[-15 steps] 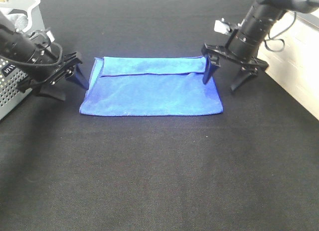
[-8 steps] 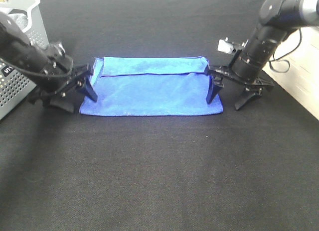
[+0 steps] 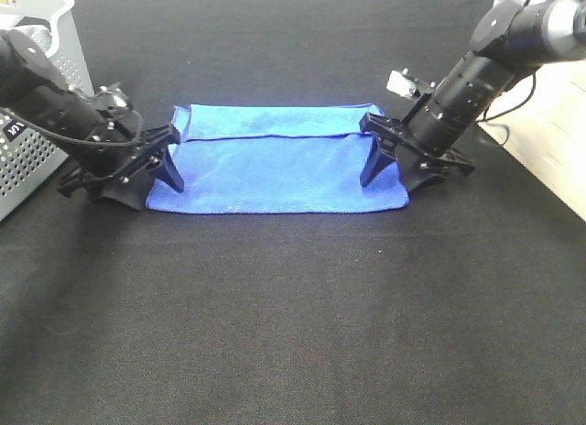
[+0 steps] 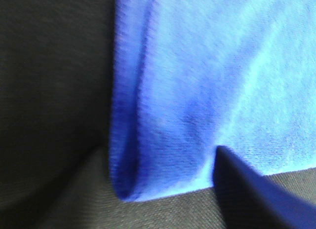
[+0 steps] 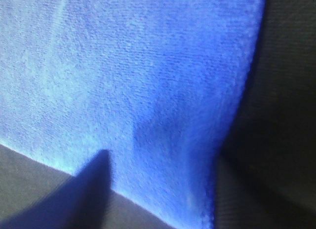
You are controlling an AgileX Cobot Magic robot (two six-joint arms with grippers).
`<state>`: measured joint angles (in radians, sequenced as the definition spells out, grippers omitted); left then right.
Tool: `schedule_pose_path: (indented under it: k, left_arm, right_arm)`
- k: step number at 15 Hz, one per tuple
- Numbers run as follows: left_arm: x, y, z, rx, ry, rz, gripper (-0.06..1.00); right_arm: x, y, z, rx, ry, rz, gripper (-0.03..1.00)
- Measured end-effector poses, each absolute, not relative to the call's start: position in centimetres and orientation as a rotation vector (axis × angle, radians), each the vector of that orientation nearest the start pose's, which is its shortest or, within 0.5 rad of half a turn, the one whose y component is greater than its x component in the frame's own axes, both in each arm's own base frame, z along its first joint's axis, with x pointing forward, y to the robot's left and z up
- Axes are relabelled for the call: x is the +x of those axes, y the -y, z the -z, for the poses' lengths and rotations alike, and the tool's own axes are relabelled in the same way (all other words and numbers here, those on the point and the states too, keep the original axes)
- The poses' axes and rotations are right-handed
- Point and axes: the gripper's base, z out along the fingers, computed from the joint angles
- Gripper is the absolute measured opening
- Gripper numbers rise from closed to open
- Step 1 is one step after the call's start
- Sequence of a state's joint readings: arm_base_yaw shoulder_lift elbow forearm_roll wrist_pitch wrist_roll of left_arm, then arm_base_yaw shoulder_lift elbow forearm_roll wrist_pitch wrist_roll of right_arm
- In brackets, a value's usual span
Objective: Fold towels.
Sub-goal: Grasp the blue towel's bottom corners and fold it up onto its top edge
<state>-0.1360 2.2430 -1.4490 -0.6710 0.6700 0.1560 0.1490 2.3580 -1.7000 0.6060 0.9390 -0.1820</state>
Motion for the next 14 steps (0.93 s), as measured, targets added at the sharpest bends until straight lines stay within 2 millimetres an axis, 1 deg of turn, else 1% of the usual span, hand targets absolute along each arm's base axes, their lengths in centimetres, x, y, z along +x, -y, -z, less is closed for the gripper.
schedule_pose_path:
  k: [1, 3, 5, 7, 8, 9, 10, 11, 12, 13, 14]
  left_arm:
    - [42.7, 9.6, -9.2, -0.286, -2.865, 0.675, 0.42]
    - [42.6, 9.6, -8.7, -0.288, -2.888, 0.679, 0.04]
    - [42.3, 9.5, -8.6, -0.277, -2.915, 0.687, 0.01]
    - [41.9, 8.9, -9.1, -0.252, -2.967, 0.702, 0.01]
    - [41.6, 8.7, -9.7, -0.214, -2.976, 0.680, 0.01]
    - [41.2, 8.5, -10.8, -0.179, -2.974, 0.660, 0.01]
    - [40.5, 8.3, -11.8, -0.160, -2.973, 0.647, 0.01]
    - [39.6, 8.2, -12.2, -0.156, -2.984, 0.638, 0.01]
    - [38.3, 8.0, -12.2, -0.161, -3.013, 0.631, 0.01]
    - [36.4, 7.7, -12.1, -0.177, -3.050, 0.626, 0.01]
    - [35.2, 7.5, -11.9, -0.188, -3.069, 0.619, 0.01]
  right_arm:
    - [45.2, -11.0, -9.5, 0.036, -2.982, -0.756, 0.31]
    - [45.2, -11.0, -9.3, 0.046, -2.986, -0.756, 0.01]
    - [45.1, -11.0, -9.5, 0.044, -2.987, -0.757, 0.00]
    - [44.8, -11.0, -10.6, 0.024, -2.989, -0.759, 0.00]
    - [44.4, -10.9, -11.5, 0.020, -2.983, -0.758, 0.00]
    - [43.8, -10.8, -12.3, 0.021, -2.981, -0.757, 0.00]
    - [42.8, -10.7, -12.6, 0.026, -2.997, -0.756, 0.00]
    - [41.8, -10.5, -12.7, 0.029, -3.016, -0.753, 0.00]
    - [40.6, -10.3, -12.3, 0.037, -3.042, -0.745, 0.00]
    - [39.0, -10.1, -12.0, 0.053, -3.066, -0.732, 0.00]
    - [37.9, -9.9, -11.8, 0.040, -3.077, -0.726, 0.00]
